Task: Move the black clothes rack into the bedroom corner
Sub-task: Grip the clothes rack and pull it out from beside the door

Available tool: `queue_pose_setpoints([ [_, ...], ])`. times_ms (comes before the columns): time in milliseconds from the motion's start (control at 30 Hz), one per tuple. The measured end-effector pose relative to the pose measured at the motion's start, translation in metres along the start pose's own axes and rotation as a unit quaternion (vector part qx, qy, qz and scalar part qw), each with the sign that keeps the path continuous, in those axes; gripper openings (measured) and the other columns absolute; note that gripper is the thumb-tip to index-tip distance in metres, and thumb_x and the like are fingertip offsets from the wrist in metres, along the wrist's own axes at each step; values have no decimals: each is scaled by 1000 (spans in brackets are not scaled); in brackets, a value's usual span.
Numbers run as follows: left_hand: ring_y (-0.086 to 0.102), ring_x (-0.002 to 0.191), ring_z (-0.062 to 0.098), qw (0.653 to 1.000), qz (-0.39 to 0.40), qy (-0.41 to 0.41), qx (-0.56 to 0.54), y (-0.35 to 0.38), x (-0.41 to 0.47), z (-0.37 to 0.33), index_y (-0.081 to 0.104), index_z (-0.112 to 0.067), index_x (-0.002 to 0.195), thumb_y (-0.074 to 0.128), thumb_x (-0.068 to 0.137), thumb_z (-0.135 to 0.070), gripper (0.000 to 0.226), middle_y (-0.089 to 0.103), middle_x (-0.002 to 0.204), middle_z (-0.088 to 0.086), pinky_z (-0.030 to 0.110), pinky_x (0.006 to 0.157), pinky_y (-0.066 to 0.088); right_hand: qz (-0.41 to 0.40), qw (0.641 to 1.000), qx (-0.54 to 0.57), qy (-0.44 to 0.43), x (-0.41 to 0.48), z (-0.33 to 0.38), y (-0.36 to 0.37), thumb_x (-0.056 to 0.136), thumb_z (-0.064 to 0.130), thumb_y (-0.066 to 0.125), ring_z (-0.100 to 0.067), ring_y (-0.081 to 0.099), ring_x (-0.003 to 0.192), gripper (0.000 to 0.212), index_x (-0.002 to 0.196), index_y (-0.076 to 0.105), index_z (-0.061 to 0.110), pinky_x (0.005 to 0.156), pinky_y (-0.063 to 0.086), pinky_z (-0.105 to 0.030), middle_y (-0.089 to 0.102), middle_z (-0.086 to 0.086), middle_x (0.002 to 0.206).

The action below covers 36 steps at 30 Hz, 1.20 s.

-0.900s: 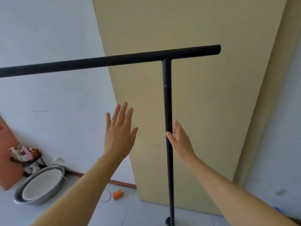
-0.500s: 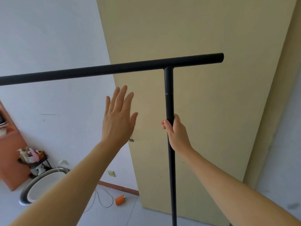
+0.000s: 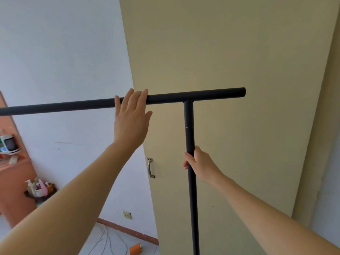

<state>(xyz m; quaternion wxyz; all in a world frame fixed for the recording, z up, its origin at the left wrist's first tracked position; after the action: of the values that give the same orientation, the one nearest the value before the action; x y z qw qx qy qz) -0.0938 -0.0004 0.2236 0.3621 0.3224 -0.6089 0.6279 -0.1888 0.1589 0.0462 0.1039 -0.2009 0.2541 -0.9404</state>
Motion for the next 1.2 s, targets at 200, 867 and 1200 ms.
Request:
queue_pose_setpoints([
  [200,24,140,31,999,16,-9,27,1,-4,25,24,-11,144,47,92,-28,59,41,140,9,54,117,12,37,999,13,-6,12,13,29,99,33,40,-22,69,86,18,98,45,16,77,54,-35,70,-6,89],
  [867,1,147,22,995,64,-67,-28,0,-20,153,12,-14,148,35,97,-31,59,15,158,2,44,117,2,139,982,126,-18,35,68,119,96,37,42,-17,70,85,20,101,54,21,82,56,-42,71,4,88],
  [1200,-4,147,20,987,87,-133,-20,-20,-43,226,8,-16,149,30,97,-37,60,8,159,1,37,117,1,187,973,130,-38,31,118,188,98,33,44,-23,68,95,26,110,54,12,92,54,-43,70,-2,94],
])
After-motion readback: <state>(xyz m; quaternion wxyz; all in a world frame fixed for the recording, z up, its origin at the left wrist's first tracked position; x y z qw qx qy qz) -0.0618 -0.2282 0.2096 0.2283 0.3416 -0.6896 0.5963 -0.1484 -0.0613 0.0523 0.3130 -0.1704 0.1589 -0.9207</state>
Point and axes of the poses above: each hand's wrist, its own x-axis towards the middle knuckle, its own y-axis out of the palm, z = x × y, the point moved 10 cm from there along x, towards the middle knuckle
